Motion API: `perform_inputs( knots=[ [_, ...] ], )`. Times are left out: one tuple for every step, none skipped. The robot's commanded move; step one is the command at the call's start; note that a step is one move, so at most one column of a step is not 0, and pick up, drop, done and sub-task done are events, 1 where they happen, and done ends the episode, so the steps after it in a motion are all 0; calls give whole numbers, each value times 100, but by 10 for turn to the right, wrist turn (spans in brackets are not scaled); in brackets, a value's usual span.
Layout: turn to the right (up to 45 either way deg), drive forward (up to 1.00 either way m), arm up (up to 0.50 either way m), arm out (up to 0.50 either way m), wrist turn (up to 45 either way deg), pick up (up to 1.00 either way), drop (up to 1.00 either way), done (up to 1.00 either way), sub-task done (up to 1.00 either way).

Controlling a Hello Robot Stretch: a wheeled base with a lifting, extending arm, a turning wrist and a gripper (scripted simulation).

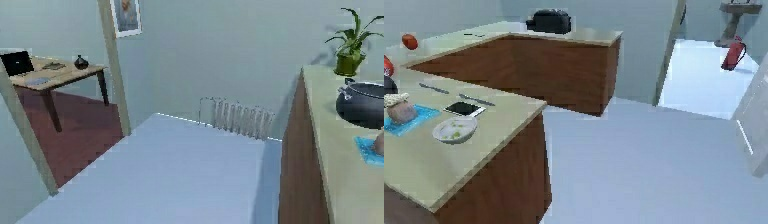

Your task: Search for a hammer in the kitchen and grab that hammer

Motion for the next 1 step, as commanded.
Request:
perform_inputs(
  knots=[
    [-60,0,0,0,0,0,0,0,0]
  ],
)
